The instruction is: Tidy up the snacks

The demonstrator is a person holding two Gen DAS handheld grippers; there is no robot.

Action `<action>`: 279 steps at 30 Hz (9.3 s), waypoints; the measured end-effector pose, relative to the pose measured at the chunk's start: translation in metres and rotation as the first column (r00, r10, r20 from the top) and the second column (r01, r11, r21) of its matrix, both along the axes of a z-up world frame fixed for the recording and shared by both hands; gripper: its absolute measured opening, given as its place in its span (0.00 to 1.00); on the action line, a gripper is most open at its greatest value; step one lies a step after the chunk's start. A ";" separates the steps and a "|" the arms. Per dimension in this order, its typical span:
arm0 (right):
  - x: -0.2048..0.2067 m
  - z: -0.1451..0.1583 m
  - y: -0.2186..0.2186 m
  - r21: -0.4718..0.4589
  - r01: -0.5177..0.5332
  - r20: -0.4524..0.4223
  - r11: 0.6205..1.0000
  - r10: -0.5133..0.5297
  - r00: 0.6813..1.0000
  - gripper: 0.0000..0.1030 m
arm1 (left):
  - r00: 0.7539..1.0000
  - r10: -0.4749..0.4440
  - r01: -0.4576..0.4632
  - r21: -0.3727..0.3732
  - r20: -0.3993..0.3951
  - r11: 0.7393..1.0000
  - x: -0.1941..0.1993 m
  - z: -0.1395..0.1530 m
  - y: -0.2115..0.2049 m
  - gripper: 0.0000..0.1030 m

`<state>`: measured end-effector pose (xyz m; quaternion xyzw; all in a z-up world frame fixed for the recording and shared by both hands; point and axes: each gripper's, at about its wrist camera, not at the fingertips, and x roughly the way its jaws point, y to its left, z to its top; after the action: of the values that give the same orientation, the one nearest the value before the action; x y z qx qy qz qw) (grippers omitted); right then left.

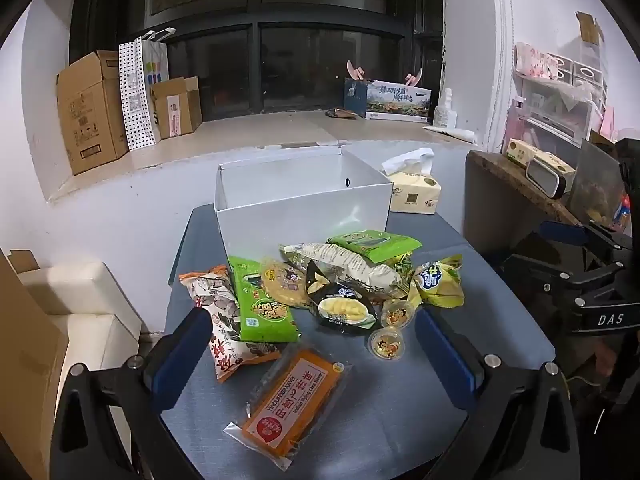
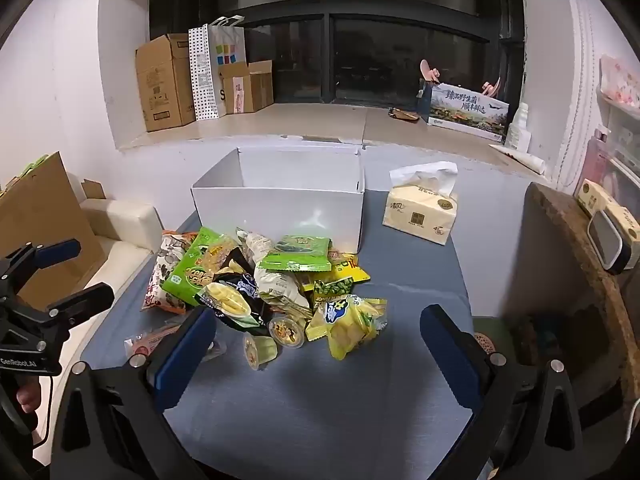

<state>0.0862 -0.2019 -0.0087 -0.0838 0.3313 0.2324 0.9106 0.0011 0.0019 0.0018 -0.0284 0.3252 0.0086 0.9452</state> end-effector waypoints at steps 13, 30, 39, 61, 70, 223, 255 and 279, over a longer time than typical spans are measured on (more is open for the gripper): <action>-0.001 0.002 0.002 -0.014 0.010 0.018 1.000 -0.010 1.000 1.00 | 1.000 0.009 -0.010 0.035 0.009 0.999 -0.002 0.001 -0.001 1.00; -0.001 -0.001 0.002 -0.021 0.009 0.008 1.000 -0.009 1.000 1.00 | 1.000 0.006 -0.007 0.039 0.008 0.999 -0.003 0.001 -0.004 1.00; -0.001 -0.001 0.001 -0.021 0.015 0.001 1.000 -0.015 1.000 1.00 | 1.000 0.003 -0.004 0.038 0.011 0.999 -0.003 0.001 -0.004 1.00; -0.002 0.000 0.001 -0.014 0.013 0.001 1.000 -0.013 1.000 1.00 | 1.000 -0.003 0.002 0.033 0.018 0.999 -0.004 0.002 -0.003 1.00; -0.003 0.001 0.000 -0.007 0.009 0.005 1.000 -0.009 1.000 1.00 | 1.000 -0.005 0.004 0.036 0.021 0.999 -0.004 0.003 -0.003 1.00; 0.148 0.019 0.033 0.387 -0.164 -0.004 0.907 0.179 0.984 1.00 | 0.981 -0.008 0.036 -0.141 0.194 0.989 0.117 0.013 0.082 1.00; 0.132 -0.137 -0.020 0.156 0.051 -0.266 0.986 -0.008 0.964 1.00 | 0.997 -0.072 0.071 -0.232 0.006 0.970 0.018 -0.069 0.041 1.00; 0.071 -0.096 -0.084 0.275 0.087 -0.159 0.958 -0.043 0.986 0.64 | 0.980 -0.016 -0.064 -0.391 -0.198 0.918 0.142 -0.085 -0.005 1.00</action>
<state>0.1573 -0.2856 -0.1049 0.0752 0.3659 0.2527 0.8925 0.1431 -0.0032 -0.0835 -0.2216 0.4117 -0.0428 0.8829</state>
